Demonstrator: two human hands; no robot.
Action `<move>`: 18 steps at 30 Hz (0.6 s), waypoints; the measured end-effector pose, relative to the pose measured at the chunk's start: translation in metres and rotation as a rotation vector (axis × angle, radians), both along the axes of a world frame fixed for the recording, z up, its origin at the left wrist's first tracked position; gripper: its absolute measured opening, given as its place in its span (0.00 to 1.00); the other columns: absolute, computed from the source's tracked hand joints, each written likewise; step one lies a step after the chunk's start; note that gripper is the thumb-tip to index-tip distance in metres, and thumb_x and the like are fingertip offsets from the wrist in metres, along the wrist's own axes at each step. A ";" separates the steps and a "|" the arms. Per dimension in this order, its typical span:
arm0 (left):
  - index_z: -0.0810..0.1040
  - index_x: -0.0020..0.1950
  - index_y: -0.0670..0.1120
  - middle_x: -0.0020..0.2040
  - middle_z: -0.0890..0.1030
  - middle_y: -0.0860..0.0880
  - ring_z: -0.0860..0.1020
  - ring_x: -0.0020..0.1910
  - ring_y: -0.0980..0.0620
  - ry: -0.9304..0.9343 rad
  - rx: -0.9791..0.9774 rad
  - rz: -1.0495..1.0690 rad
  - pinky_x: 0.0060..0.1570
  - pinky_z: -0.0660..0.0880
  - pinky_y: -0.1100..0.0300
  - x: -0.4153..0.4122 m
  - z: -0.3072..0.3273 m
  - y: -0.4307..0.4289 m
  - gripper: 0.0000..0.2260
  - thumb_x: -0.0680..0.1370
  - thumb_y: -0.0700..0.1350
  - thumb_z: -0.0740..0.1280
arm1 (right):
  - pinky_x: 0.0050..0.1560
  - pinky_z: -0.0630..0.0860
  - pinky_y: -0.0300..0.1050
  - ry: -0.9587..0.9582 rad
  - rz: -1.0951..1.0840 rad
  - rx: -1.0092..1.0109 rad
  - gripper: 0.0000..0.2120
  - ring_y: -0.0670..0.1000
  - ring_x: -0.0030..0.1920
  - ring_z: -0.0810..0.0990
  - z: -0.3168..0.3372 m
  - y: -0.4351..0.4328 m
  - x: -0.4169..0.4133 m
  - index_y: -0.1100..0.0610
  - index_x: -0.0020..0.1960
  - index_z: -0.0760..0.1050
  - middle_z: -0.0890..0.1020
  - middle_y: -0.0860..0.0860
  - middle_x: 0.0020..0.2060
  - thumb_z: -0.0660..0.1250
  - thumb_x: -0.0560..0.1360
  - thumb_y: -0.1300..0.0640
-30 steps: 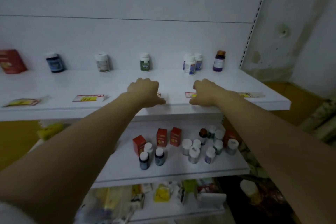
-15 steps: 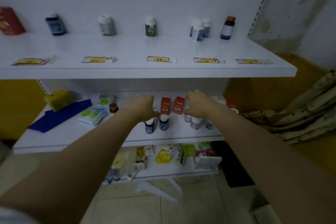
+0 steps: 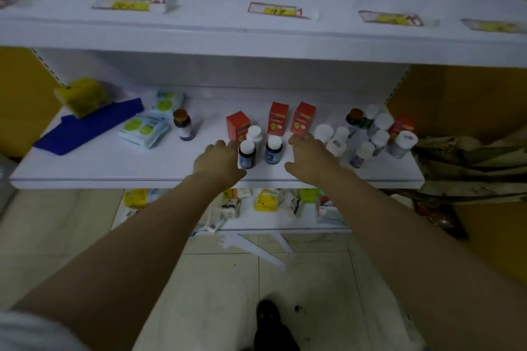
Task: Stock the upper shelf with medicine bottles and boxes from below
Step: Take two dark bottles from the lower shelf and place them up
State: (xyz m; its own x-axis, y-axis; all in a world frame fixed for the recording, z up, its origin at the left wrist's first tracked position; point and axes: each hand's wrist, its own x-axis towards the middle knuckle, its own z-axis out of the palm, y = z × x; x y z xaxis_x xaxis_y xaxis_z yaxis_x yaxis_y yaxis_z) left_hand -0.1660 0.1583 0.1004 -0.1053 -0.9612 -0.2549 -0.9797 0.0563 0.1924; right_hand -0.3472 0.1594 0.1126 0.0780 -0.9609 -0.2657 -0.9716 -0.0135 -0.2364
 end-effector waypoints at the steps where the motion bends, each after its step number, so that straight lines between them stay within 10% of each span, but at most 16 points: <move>1: 0.67 0.64 0.41 0.60 0.72 0.39 0.71 0.60 0.39 0.012 0.002 0.022 0.52 0.71 0.50 -0.001 -0.010 -0.006 0.24 0.75 0.53 0.68 | 0.60 0.69 0.52 0.010 0.001 -0.003 0.28 0.62 0.65 0.67 -0.009 -0.008 0.000 0.58 0.73 0.59 0.66 0.60 0.67 0.63 0.76 0.56; 18: 0.69 0.66 0.43 0.62 0.75 0.39 0.74 0.59 0.39 0.302 -0.029 0.127 0.57 0.71 0.52 -0.025 -0.143 -0.116 0.22 0.74 0.43 0.69 | 0.60 0.70 0.55 -0.206 -0.029 -0.002 0.28 0.63 0.64 0.68 -0.155 -0.125 0.001 0.55 0.73 0.59 0.68 0.60 0.66 0.65 0.77 0.53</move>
